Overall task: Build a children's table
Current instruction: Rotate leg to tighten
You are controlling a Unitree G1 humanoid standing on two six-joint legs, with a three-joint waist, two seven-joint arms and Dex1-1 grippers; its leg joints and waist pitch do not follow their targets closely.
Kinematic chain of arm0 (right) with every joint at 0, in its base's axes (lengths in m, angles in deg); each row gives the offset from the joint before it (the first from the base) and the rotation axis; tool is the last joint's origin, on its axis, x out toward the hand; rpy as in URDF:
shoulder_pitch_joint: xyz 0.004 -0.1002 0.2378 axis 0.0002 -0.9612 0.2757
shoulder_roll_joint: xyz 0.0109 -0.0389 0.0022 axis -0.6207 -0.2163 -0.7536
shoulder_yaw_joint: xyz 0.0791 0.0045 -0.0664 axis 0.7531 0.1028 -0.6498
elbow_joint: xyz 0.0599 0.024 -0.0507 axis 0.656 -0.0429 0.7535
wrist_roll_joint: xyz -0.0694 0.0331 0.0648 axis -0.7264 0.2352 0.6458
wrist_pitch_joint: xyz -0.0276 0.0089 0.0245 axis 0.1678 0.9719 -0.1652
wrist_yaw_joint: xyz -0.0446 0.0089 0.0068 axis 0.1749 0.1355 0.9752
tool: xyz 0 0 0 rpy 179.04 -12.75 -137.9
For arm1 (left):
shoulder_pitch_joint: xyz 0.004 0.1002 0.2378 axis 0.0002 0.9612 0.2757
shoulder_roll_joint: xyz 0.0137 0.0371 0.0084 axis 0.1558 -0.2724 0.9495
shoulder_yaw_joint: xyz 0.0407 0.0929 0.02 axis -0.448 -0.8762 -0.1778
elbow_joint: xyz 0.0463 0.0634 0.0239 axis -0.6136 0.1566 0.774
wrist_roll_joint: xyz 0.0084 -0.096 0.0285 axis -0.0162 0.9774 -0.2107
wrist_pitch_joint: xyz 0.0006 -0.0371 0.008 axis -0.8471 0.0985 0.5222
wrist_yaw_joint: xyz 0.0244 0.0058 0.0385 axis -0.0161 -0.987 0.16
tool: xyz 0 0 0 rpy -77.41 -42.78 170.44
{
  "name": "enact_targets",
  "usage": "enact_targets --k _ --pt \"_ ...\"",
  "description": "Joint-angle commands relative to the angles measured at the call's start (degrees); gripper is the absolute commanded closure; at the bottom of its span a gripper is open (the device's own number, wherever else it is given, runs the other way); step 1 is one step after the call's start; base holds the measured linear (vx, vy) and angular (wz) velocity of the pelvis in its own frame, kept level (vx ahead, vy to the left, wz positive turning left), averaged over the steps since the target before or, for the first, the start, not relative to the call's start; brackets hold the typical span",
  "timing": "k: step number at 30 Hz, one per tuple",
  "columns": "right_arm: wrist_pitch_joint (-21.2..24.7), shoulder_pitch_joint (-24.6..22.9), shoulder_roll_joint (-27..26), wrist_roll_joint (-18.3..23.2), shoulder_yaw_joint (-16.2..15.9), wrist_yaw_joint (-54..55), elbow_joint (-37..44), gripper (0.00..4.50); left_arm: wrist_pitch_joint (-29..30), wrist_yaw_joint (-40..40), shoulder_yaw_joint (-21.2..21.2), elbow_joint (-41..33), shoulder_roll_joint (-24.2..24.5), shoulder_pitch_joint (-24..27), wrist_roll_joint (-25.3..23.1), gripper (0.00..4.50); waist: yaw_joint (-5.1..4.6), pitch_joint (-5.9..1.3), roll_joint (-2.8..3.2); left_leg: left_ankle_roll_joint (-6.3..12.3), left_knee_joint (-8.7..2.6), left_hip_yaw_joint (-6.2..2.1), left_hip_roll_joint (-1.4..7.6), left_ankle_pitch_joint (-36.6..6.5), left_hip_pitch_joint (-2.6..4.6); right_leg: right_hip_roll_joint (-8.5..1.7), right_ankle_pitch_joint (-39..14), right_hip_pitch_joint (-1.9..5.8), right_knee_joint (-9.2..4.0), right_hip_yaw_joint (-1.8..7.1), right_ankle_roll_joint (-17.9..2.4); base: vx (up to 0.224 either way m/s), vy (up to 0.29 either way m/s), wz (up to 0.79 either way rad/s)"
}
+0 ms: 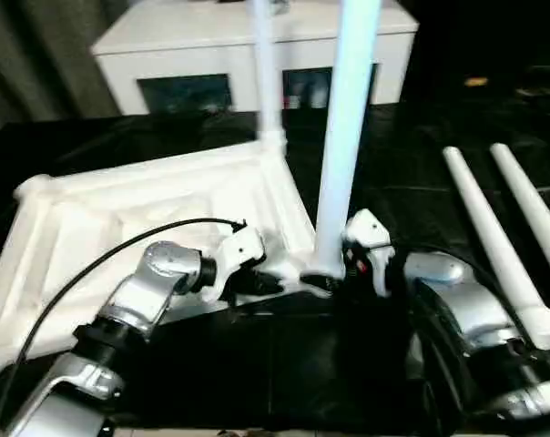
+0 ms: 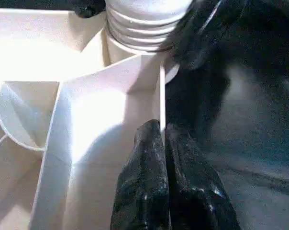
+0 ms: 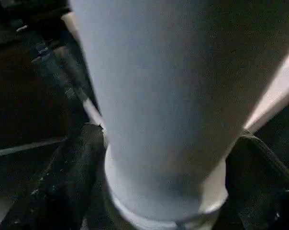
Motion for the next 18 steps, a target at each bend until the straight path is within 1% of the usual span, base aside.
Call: enact_targets --k 1,2,3,4,7,9,10,11,12,13,14,16,18 --pt "0.63 -0.37 1.7 1.27 -0.91 -3.22 1.97 0.71 0.05 -2.23 -0.89 -1.52 0.61 0.9 0.58 4.5 0.13 -4.13 -0.54 7.17 -3.77 -1.44 4.29 -7.97 1.57 -3.39 -3.15 2.65 -2.03 2.12 -16.73 0.0 0.0 0.0" --pt "0.81 -0.45 2.08 1.42 -0.95 -3.83 2.15 0.71 0.0 -2.54 -0.88 -1.66 0.72 1.01 0.72 4.5 0.27 -4.05 -0.58 5.8 -3.97 -1.39 4.35 -10.34 1.76 -3.38 -5.26 2.63 -2.26 2.2 -16.38 0.0 0.0 0.0" --pt "1.16 -0.67 2.62 1.69 -0.85 -4.83 2.56 0.71 -0.04 -3.18 -0.92 -1.96 0.94 1.26 0.96 4.5 0.25 -3.85 -0.57 4.65 -4.12 -1.31 4.27 -12.3 1.76 -3.38 -7.22 2.58 -2.45 2.32 -16.1 0.0 0.0 0.0" --pt "1.32 -0.75 2.77 1.78 -0.8 -5.13 2.71 0.71 -0.07 -3.39 -0.94 -2.05 1.02 1.35 1.02 4.5 0.24 -3.73 -0.79 3.66 -4.28 -1.23 4.27 -13.88 1.74 -3.49 -9.32 2.59 -2.66 2.44 -15.62 0.0 0.0 0.0" --pt "2.2 -1.19 3.68 2.13 -0.99 -7.06 3.47 0.71 -0.13 -4.06 -1.22 -2.24 1.31 1.63 1.01 4.5 0.18 -3.68 -0.55 2.07 -4.48 -1.27 4.2 -15.91 1.87 -3.49 -12.07 2.58 -2.83 2.53 -14.68 0.0 0.0 0.0" --pt "2.17 -1.49 4.12 2.14 -0.93 -7.34 3.72 0.71 0.08 -4.35 -1.42 -2.56 1.44 1.82 1.04 4.5 0.07 -3.66 -0.6 1.29 -4.57 -1.27 4.19 -16.64 1.98 -3.44 -12.49 2.47 -3.02 2.59 -14.32 0.0 0.0 0.0" --pt "2.17 -1.49 4.12 2.14 -0.93 -7.34 3.72 0.71 0.08 -4.35 -1.42 -2.56 1.44 1.82 1.04 4.5 0.07 -3.66 -0.6 1.29 -4.57 -1.27 4.19 -16.64 1.98 -3.44 -12.49 2.47 -3.02 2.59 -14.32 0.0 0.0 0.0" --pt "2.47 -1.54 4.0 2.65 -0.63 -7.45 3.64 0.71 0.1 -4.52 -1.48 -2.37 1.29 1.68 0.93 4.5 0.03 -3.76 -0.37 1.33 -4.45 -1.26 4.06 -16.12 1.89 -3.49 -11.82 2.58 -2.95 2.61 -14.43 0.0 0.0 0.0" --pt "2.61 -1.58 4.03 2.95 -0.58 -7.6 3.67 0.97 0.11 -4.59 -1.46 -2.34 1.21 1.67 0.83 4.5 0.01 -3.81 -0.52 1.53 -4.37 -1.23 4.05 -15.67 1.84 -3.46 -11.02 2.59 -2.96 2.6 -14.55 0.0 0.0 0.0" --pt "2.65 -1.6 4.02 3.11 -0.55 -7.64 3.69 1.05 0.09 -4.68 -1.46 -2.29 1.17 1.64 0.72 4.5 0.04 -3.85 -0.52 1.64 -4.36 -1.25 4.06 -15.38 1.82 -3.46 -10.66 2.62 -2.91 2.58 -14.64 0.0 0.0 0.0" --pt "2.96 -1.73 3.73 3.47 -0.38 -7.61 3.86 1.05 0.1 -4.83 -1.48 -2.26 1.08 1.62 0.61 4.5 0.07 -3.95 -0.48 2.17 -4.26 -1.26 4.05 -14.17 1.74 -3.39 -9.21 2.71 -2.73 2.53 -14.94 0.0 0.0 0.0" --pt "3.13 -1.87 3.45 3.58 -0.3 -7.46 4.13 1.1 0.17 -4.97 -1.55 -2.31 1.04 1.64 0.57 4.5 0.09 -4.01 -0.45 2.42 -4.2 -1.26 4.07 -13.65 1.73 -3.39 -8.54 2.7 -2.62 2.48 -15.11 0.0 0.0 0.0" --pt "3.36 -2.06 3.03 3.82 -0.1 -7.26 4.39 1.39 0.4 -5.14 -1.67 -2.51 1.0 1.71 0.65 4.5 0.14 -4.07 -0.5 2.85 -4.07 -1.21 4.02 -13.02 1.69 -3.38 -7.74 2.75 -2.54 2.45 -15.36 0.0 0.0 0.0"
